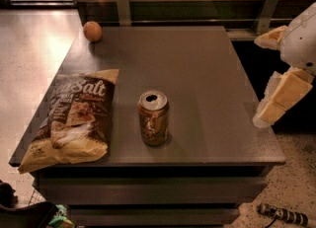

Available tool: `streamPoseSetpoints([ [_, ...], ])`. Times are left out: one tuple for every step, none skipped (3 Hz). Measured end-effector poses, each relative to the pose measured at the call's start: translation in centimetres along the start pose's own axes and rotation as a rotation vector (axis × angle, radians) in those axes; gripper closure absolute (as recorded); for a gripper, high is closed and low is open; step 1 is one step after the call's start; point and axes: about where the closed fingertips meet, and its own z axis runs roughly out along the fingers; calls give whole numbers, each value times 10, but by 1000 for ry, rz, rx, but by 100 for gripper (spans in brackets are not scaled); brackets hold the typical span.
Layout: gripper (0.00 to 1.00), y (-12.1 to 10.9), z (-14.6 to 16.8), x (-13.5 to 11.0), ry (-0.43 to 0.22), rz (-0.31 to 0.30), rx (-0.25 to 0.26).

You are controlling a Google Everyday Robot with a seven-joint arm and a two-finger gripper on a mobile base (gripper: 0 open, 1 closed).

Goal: Move orange can near orange

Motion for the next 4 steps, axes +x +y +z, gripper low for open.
streamPoseSetpoints([
  [0,-3,40,-4,-213,22,-30],
  [0,10,79,-28,-502,62,-105],
  [0,21,88,-54,-709,73,-156],
  [0,37,95,-76,-793,88,-168],
])
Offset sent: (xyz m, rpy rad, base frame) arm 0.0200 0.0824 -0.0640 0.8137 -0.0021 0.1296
